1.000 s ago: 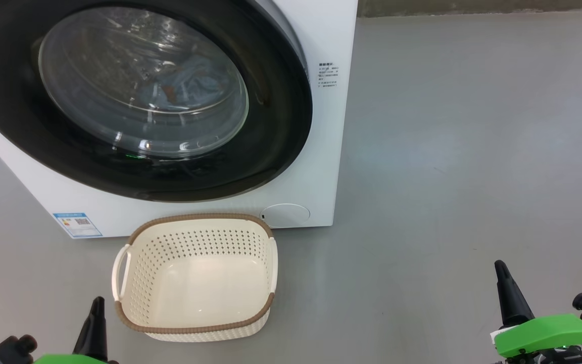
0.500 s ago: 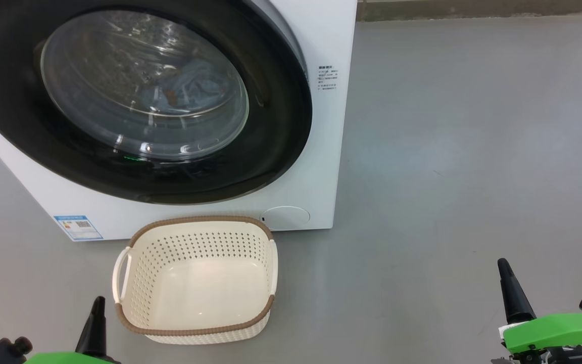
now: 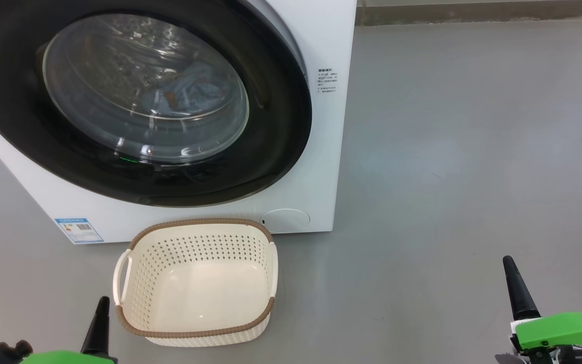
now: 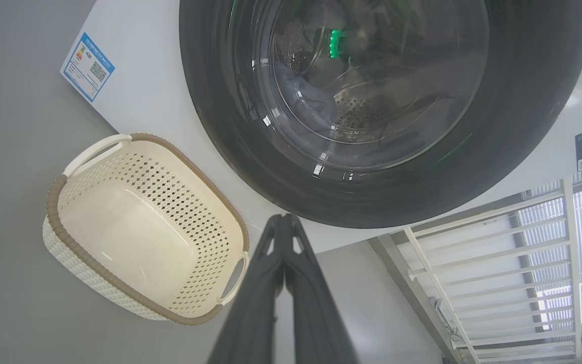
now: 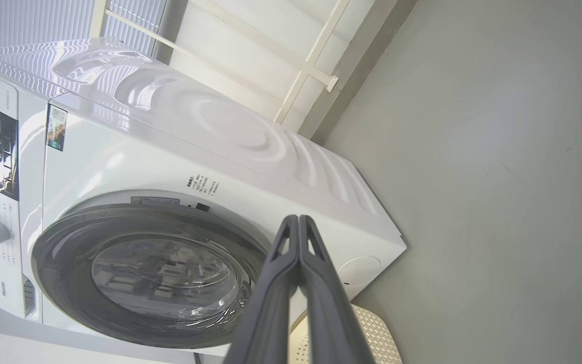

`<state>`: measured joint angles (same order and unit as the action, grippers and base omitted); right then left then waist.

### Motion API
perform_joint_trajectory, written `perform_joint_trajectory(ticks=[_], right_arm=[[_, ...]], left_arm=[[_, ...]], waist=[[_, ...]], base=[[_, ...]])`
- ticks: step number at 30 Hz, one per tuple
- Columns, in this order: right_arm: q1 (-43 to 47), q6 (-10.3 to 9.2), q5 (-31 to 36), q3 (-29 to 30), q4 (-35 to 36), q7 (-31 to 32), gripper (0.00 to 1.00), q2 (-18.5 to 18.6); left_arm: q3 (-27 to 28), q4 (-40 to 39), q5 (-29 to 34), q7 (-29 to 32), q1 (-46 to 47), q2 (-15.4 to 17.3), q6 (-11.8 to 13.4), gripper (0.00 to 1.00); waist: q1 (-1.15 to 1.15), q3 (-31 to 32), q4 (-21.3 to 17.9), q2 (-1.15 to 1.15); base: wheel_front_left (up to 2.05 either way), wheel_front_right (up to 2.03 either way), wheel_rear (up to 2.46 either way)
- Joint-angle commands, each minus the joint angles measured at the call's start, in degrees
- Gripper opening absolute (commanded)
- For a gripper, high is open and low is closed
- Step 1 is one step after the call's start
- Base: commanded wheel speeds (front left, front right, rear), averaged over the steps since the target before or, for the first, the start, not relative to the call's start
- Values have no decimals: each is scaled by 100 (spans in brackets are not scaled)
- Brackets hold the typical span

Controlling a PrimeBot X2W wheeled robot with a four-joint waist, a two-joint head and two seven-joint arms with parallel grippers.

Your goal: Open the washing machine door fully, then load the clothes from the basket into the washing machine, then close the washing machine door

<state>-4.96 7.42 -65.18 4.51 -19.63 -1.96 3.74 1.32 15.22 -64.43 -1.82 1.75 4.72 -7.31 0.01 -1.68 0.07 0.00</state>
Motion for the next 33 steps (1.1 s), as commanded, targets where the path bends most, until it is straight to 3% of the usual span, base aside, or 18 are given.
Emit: perform_joint_trajectory(ticks=[1,33], right_arm=[[-111,5,-197,-46,191,74,0,26],[-156,6,-1938,134,419,617,0,-52]], left_arm=[[180,-115,-204,48,296,73,10,0],[407,-114,-2008,584,427,-94,10,0]], waist=[[0,7,0,0],[0,120,-5,0]], base=[[0,0,0],[0,0,0]])
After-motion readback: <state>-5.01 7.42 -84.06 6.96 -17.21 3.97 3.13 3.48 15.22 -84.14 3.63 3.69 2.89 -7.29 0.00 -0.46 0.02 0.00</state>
